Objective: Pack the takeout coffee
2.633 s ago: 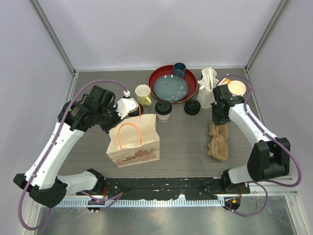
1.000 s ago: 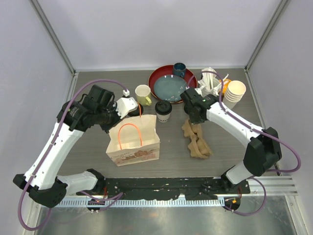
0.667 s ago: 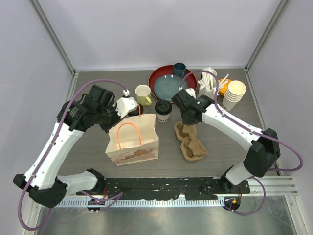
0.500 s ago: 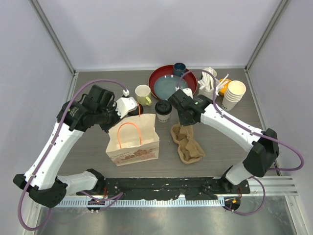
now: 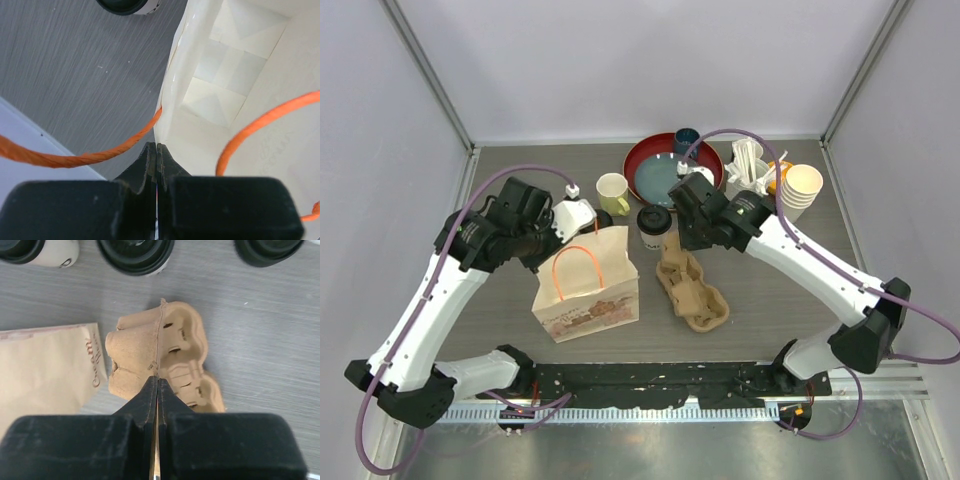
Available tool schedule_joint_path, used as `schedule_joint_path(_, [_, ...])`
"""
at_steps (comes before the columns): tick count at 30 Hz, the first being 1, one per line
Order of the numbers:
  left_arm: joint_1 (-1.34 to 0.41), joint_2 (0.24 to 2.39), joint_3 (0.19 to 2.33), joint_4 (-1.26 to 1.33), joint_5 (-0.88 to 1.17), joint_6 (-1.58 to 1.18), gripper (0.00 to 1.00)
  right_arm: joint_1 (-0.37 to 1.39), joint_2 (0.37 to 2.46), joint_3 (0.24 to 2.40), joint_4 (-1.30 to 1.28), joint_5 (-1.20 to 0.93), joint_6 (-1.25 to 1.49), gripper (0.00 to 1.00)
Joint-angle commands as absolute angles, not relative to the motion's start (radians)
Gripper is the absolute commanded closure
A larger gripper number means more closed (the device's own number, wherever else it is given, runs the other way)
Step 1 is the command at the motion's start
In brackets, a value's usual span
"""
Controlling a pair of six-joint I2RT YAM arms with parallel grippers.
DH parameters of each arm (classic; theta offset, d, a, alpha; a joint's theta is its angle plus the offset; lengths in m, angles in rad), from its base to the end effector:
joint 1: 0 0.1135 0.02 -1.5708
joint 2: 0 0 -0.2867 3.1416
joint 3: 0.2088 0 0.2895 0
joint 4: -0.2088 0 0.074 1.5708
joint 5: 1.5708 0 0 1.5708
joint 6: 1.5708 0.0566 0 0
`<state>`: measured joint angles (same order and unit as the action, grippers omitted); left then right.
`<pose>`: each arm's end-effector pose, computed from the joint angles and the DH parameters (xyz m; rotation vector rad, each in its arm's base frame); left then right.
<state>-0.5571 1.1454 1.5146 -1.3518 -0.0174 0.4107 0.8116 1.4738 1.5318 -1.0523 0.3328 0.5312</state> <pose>0.1844 -0.1137 0.4242 1.1820 2.2635 -0.0344 0.2481 0.2346 0.3683 -0.2249 2.4801 0.1317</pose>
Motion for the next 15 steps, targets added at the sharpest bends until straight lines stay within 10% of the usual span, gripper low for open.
schedule_joint_path(1, [-0.529, 1.108, 1.493, -1.439, -0.074, 0.387, 1.0, 0.818, 1.359, 1.387, -0.875, 0.134, 0.597, 0.99])
schedule_joint_path(15, [-0.462, 1.063, 1.45, -1.425, -0.097, 0.365, 1.0, 0.822, 1.324, 1.147, -0.561, -0.083, 0.649, 0.99])
